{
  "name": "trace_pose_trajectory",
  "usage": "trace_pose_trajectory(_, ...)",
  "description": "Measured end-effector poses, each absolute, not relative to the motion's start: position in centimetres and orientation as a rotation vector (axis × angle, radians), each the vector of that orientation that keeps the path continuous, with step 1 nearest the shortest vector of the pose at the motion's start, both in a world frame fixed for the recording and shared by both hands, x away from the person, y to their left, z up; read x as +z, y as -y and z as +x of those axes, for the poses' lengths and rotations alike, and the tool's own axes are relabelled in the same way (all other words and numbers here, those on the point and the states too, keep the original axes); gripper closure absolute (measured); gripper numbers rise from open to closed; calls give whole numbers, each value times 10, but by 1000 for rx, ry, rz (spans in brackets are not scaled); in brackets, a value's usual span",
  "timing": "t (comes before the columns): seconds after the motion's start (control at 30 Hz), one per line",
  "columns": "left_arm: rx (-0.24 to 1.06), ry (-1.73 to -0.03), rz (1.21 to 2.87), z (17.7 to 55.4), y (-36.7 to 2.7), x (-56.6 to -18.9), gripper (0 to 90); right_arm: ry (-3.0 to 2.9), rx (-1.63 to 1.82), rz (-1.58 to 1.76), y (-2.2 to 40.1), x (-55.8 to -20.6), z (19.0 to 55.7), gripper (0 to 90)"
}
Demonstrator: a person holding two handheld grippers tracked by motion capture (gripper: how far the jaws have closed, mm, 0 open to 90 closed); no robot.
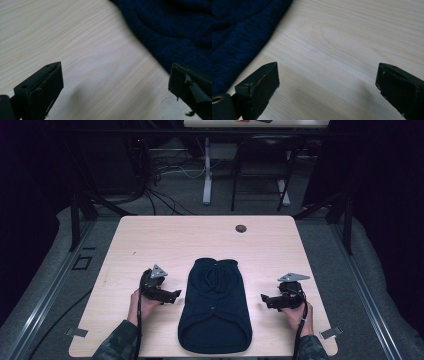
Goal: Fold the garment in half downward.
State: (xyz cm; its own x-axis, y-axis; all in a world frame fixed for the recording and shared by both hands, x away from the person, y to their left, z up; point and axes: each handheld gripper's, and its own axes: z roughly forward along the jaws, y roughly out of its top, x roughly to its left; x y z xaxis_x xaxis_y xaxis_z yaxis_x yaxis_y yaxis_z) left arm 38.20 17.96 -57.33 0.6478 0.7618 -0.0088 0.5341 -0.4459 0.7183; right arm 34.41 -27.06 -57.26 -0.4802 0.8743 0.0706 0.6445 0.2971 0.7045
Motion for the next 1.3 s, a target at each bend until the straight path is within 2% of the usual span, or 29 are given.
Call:
trace_pose_trajectory(0.7,363,-948,2147,404,-152,-554,24,-2353,1066,1277,229,-551,368,69)
trace_pose_trajectory(0.93,304,-950,2130,425,-133,-552,25,-2409,1055,1265,211,-545,387,72)
trace_pose_trajectory(1.13,268,-952,2155,439,-124,-554,41,-2437,1045,1261,202,-545,402,99)
trace_pose_trajectory(1.3,236,-961,2177,453,-116,-556,84,-2441,1079,1302,196,-546,416,154)
